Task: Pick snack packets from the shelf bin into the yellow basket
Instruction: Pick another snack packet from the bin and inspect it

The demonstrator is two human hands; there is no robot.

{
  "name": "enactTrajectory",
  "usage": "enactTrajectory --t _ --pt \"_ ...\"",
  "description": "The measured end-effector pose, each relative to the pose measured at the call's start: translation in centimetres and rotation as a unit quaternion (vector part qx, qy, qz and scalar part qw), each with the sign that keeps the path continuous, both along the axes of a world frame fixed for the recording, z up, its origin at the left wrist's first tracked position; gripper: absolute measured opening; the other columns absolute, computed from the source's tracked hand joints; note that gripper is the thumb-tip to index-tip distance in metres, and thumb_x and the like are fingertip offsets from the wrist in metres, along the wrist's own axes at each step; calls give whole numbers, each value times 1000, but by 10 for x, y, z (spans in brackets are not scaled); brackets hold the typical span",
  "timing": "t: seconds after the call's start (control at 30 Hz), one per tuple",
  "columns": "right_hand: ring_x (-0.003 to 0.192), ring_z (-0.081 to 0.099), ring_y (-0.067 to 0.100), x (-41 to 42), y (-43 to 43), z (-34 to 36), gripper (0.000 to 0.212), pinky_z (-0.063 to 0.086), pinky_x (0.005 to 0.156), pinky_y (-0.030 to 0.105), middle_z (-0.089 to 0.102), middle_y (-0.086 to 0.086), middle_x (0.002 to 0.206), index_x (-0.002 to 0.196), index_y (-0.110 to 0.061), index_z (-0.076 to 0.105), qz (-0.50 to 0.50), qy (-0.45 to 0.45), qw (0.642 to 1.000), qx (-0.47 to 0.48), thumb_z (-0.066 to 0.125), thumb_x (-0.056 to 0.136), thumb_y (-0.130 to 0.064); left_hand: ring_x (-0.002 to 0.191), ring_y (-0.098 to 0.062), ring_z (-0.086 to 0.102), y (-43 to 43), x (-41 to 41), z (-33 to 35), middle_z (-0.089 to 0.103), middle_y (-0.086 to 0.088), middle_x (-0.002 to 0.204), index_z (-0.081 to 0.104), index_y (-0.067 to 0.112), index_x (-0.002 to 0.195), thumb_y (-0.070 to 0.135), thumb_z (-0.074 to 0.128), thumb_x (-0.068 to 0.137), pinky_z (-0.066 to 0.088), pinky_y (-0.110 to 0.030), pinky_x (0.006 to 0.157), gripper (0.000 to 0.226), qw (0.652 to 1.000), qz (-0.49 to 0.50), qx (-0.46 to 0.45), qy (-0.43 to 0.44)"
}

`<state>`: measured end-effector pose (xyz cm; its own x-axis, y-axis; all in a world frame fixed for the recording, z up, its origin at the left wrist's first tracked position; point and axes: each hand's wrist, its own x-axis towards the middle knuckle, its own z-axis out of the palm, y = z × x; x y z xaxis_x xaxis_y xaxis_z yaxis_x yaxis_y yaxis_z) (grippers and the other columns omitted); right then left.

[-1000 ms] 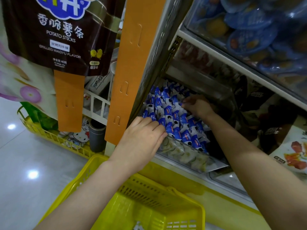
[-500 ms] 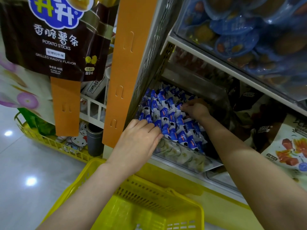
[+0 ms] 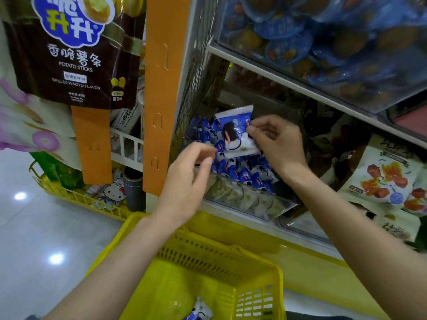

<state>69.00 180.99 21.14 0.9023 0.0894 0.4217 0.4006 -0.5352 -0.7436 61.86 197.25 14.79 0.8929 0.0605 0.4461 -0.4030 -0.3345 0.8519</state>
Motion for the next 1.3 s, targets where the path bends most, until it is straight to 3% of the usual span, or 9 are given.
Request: enactTrajectory --t 0.1,0.17,0.4,0.57,0.7,0.8,0.93,1.1,1.3 --pt "62 60 -4 -37 5 -4 18 48 60 10 64 -13 69 78 -24 62 51 49 995 73 64 84 -7 92 -4 56 -1 -11 8 56 12 96 50 30 97 32 53 89 45 -15 79 9 978 -3 -193 77" --pt "57 57 -4 -56 9 -11 18 46 55 11 63 -12 63 77 -18 61 79 100 984 127 62 85 -2 94 -10 59 -2 -16 8 61 11 95 52 29 101 47 54 76 48 -21 79 31 947 -74 -262 173" --pt "81 61 3 -96 10 -44 9 49 72 18 65 -5 89 94 -22 59 89 198 961 169 60 86 -22 89 2 63 -9 -36 -1 67 10 102 55 25 111 14 64 84 49 -12 74 31 946 -144 -169 235" --pt "73 59 12 -108 11 -70 5 51 70 35 66 9 80 85 -12 65 35 221 959 176 64 84 -7 94 -7 60 -8 -45 -12 63 -5 110 48 12 118 1 62 84 49 -23 83 39 932 -177 -98 301" --pt "61 57 5 -110 10 -85 8 50 53 18 63 7 75 85 -5 65 29 270 939 211 60 87 -11 75 -10 59 -13 -44 -17 64 -5 83 55 11 92 10 55 90 48 -20 66 2 939 -117 -145 289" --pt "56 52 3 -110 10 -92 22 46 47 15 57 10 69 83 7 61 23 274 942 195 58 90 -14 54 -3 51 -15 -41 -23 56 6 59 54 12 74 14 51 93 41 -14 49 19 952 -79 -139 261" --pt "66 58 5 -112 7 -94 5 52 64 30 66 -2 74 80 -17 65 20 218 968 124 64 85 -15 47 -1 49 -17 -37 -31 52 8 54 53 5 74 16 52 92 38 -13 44 22 956 -73 -121 259" --pt "71 55 4 -116 2 -94 2 46 62 23 61 -11 77 81 -23 65 5 60 997 -49 66 84 -24 50 0 55 -21 -38 -31 58 8 54 52 7 76 18 50 93 41 -12 47 21 939 -90 -139 301" --pt "63 61 2 -111 -3 -86 13 51 56 20 65 -9 71 78 -20 65 -29 167 971 171 60 88 -14 80 -5 66 -20 -42 -24 69 -2 97 55 12 107 23 67 81 51 -16 67 31 918 -136 -132 348"
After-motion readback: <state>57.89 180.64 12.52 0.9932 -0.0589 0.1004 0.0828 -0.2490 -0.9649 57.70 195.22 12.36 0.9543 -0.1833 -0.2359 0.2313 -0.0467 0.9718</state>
